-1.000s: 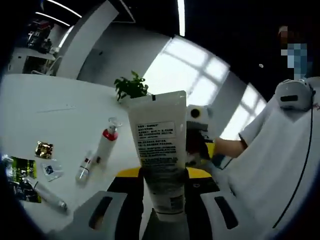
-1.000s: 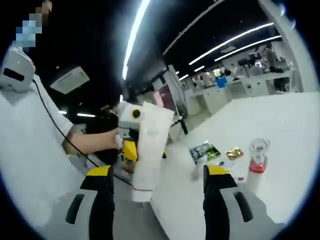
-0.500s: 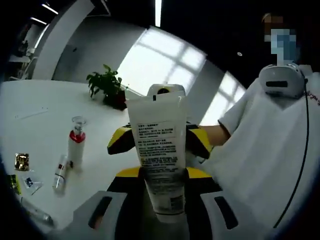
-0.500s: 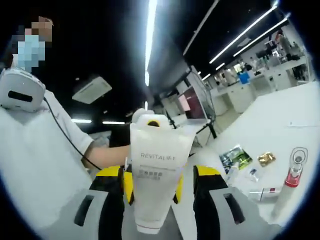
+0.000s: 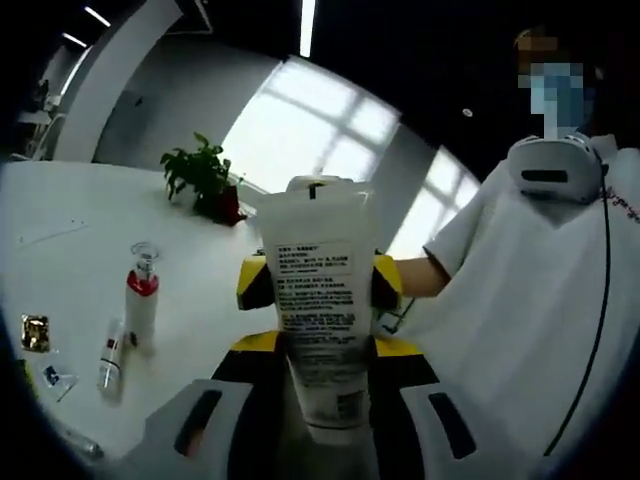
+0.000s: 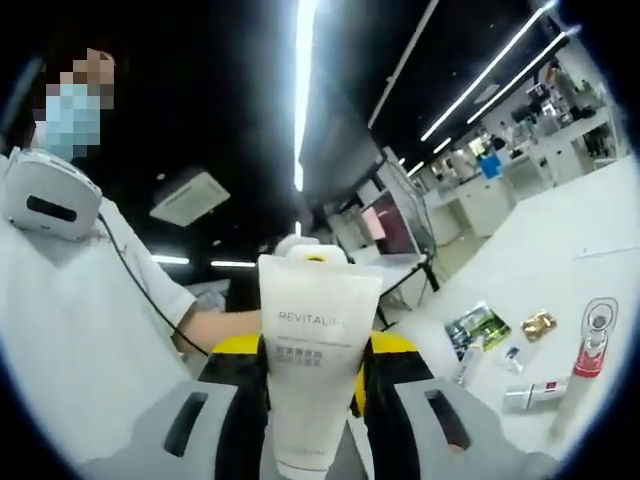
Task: Arrange the skincare products in the storage area until every visible bottle or jar stands upright without overlapping.
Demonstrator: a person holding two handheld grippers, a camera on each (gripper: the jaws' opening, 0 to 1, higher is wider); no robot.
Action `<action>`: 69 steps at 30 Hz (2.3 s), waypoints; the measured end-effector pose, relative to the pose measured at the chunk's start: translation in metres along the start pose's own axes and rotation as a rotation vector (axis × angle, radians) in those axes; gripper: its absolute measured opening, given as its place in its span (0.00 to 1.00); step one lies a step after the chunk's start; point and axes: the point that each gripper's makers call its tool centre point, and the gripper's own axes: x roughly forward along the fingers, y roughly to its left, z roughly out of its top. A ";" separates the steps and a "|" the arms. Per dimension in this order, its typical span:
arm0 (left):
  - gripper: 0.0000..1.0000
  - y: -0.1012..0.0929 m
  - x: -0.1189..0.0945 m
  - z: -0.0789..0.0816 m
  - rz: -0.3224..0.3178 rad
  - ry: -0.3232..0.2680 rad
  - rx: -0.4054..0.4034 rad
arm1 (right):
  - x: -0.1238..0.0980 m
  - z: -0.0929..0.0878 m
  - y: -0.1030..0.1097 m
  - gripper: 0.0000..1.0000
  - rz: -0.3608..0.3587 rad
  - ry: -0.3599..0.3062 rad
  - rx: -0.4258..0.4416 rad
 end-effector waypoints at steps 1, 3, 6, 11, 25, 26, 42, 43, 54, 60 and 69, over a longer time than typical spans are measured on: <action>0.27 0.001 -0.001 0.000 0.004 0.000 0.001 | 0.000 0.000 0.000 0.36 -0.011 0.006 -0.005; 0.27 0.003 0.001 0.004 0.024 -0.021 -0.007 | 0.000 0.002 -0.002 0.36 -0.043 0.012 -0.025; 0.28 0.012 0.002 0.014 0.083 -0.073 -0.009 | -0.002 0.007 -0.010 0.36 -0.128 0.017 -0.093; 0.28 0.023 0.002 0.032 0.210 -0.165 0.027 | -0.006 0.019 -0.021 0.36 -0.235 -0.016 -0.102; 0.16 0.052 0.001 0.034 0.797 -0.031 0.369 | -0.018 0.016 -0.060 0.36 -0.589 0.055 -0.151; 0.14 0.051 0.002 0.034 0.810 -0.022 0.381 | -0.018 0.016 -0.061 0.36 -0.594 0.057 -0.142; 0.12 0.018 -0.006 0.037 0.409 -0.170 0.130 | -0.018 0.026 -0.016 0.25 -0.238 0.026 -0.161; 0.12 0.011 -0.008 0.041 0.365 -0.189 0.114 | -0.019 0.029 -0.013 0.23 -0.213 0.024 -0.167; 0.12 -0.012 -0.004 0.045 0.206 -0.138 0.163 | -0.013 0.040 0.017 0.17 -0.055 0.014 -0.188; 0.12 -0.014 0.002 0.037 0.178 -0.104 0.181 | -0.010 0.035 0.024 0.15 -0.028 0.079 -0.276; 0.14 -0.009 0.014 0.017 0.197 -0.019 0.210 | -0.012 0.013 0.023 0.10 -0.012 0.189 -0.387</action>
